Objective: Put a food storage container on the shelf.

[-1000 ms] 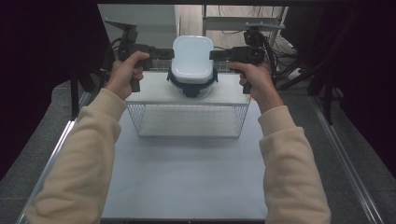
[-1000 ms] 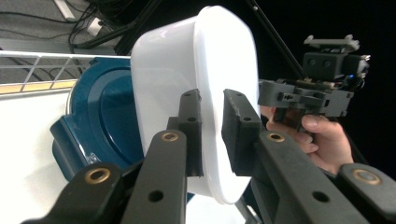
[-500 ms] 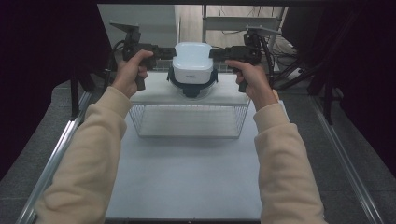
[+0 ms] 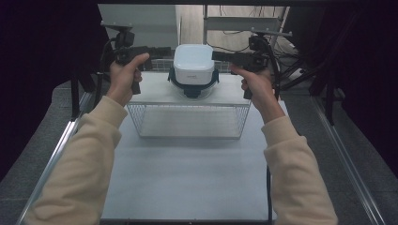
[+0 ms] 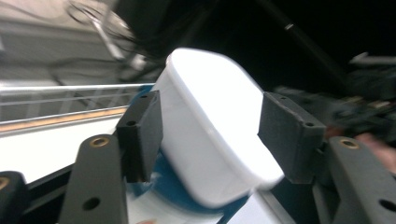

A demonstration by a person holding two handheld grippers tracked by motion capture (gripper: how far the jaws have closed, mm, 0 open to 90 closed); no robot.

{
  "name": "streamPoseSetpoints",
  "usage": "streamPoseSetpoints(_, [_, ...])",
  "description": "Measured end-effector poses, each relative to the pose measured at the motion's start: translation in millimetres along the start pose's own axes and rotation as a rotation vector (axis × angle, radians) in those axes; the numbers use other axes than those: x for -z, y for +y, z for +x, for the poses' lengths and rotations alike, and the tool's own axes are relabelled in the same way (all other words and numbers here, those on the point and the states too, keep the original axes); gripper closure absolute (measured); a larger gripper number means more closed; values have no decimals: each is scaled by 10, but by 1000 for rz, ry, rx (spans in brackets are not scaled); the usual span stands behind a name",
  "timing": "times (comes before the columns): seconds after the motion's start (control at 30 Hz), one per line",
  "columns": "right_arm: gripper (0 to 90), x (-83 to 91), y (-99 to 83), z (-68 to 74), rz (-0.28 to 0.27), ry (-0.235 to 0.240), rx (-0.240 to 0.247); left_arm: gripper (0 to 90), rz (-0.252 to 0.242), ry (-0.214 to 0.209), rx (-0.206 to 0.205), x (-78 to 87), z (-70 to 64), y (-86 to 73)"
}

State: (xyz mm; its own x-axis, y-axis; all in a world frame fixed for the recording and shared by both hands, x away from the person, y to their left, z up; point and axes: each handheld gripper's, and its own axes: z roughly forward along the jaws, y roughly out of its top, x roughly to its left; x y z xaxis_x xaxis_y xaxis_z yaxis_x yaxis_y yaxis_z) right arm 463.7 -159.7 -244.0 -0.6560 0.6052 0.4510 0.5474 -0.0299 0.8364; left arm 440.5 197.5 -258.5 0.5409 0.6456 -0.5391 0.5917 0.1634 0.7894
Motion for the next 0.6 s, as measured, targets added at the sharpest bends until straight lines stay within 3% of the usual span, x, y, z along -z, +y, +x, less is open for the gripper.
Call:
streamPoseSetpoints(0.2, [271,344,-305,32,-6,-8,121,328,14,80,-136,284,-173,-419])
streamPoseSetpoints(0.37, [272,602,-593,51,2,-21,170,299,23,83,-199,460,-273,-765])
streamPoseSetpoints(0.6, [276,873,-1003,98,18,-29,224,269,86,51,-260,584,-348,-1373])
